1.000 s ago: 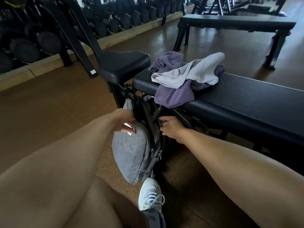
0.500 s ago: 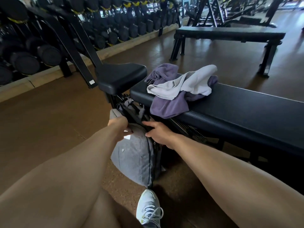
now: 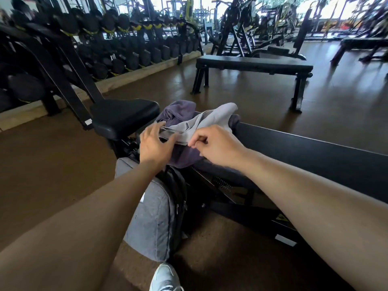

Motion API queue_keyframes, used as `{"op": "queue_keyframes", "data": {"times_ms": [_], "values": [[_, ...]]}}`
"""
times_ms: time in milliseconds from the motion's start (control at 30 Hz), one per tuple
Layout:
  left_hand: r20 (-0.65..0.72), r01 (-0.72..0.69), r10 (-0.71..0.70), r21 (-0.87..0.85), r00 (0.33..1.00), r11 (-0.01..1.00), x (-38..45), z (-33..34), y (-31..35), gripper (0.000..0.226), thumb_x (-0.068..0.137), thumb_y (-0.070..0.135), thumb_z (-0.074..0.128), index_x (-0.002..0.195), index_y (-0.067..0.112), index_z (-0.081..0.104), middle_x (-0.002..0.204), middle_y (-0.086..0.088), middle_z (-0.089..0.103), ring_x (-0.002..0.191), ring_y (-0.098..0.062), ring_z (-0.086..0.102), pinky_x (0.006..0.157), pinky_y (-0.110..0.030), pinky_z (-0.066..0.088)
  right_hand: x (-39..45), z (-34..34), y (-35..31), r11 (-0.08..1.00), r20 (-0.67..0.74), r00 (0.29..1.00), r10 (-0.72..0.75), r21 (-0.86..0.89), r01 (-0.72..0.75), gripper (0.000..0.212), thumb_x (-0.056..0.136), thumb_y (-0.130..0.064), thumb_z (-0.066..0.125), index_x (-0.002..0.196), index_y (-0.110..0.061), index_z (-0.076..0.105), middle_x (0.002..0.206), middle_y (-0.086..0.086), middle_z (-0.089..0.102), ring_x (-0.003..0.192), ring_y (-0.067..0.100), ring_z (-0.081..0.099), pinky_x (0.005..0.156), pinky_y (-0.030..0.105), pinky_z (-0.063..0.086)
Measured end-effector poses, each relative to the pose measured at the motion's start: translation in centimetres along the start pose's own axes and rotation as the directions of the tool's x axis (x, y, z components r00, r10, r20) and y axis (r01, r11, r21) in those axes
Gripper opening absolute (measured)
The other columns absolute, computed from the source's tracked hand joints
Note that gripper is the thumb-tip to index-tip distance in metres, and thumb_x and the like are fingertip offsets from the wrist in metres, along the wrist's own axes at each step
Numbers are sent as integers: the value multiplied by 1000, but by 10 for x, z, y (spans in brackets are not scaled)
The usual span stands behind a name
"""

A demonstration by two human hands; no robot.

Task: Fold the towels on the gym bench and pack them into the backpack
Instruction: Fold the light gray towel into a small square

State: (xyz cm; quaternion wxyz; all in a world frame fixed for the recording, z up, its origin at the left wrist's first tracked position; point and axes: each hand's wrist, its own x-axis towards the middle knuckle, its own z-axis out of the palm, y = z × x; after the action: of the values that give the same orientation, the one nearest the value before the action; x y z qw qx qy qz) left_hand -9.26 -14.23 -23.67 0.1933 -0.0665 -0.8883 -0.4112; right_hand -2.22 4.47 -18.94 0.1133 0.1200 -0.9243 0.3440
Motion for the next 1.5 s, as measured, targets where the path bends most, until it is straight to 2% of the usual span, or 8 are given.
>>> {"op": "queue_keyframes", "data": {"times_ms": [400,533,767,900,1067,1300,1400,1500], "values": [[123,-69,48,176,991,982,15,42,42,32,86,48,71,98,18,72,105,-6,67,109,-31,58,85,-39,47,-12,-35,47,944,-47,966,256,228,-239,17,94,-17,64,105,-23,76,90,-6,76,69,11,74,54,23,58],[-27,87,-88,-57,996,995,19,36,67,28,95,34,59,72,21,68,78,-4,69,88,-30,66,75,-35,50,-9,-44,47,890,-39,943,329,345,-297,24,94,-17,63,114,-24,74,100,-3,75,84,15,75,67,33,64],[-92,61,-110,-423,990,904,23,34,115,22,98,23,62,85,15,78,82,4,75,79,-11,71,80,-29,57,3,-48,48,860,-136,921,366,428,-278,36,87,-21,75,122,-28,71,104,-14,74,105,9,68,101,36,54],[39,85,-78,-266,996,960,19,33,111,19,85,13,73,104,16,72,94,6,70,93,-14,69,86,-32,55,-5,-51,47,913,-111,936,334,287,-291,38,90,-17,70,126,-27,70,122,-4,71,114,10,64,101,22,47],[173,67,-110,241,979,968,4,33,81,43,81,45,77,113,18,67,110,1,70,110,-23,62,81,-29,36,-13,-54,53,905,-70,940,333,304,-298,27,91,-15,67,114,-27,75,106,-12,72,93,3,64,92,24,50],[19,107,-107,29,994,994,9,21,82,25,97,29,58,81,15,72,79,-8,66,84,-29,61,70,-31,44,-16,-59,56,864,-39,930,366,386,-324,24,91,-15,68,110,-29,74,106,-9,73,103,10,67,98,35,56],[-152,-9,-32,-261,988,965,9,9,114,24,100,25,56,93,12,75,73,9,64,70,-8,57,61,-19,43,-15,-65,43,733,14,917,397,597,-327,29,98,-19,66,127,-17,68,118,4,71,101,17,70,90,32,59],[-206,-274,213,-349,955,896,-4,3,163,23,100,22,56,95,14,77,76,3,71,65,1,57,60,-15,42,-10,-75,20,442,91,934,345,862,-247,35,101,-30,61,131,-13,64,122,7,72,105,22,72,95,37,58]]}}
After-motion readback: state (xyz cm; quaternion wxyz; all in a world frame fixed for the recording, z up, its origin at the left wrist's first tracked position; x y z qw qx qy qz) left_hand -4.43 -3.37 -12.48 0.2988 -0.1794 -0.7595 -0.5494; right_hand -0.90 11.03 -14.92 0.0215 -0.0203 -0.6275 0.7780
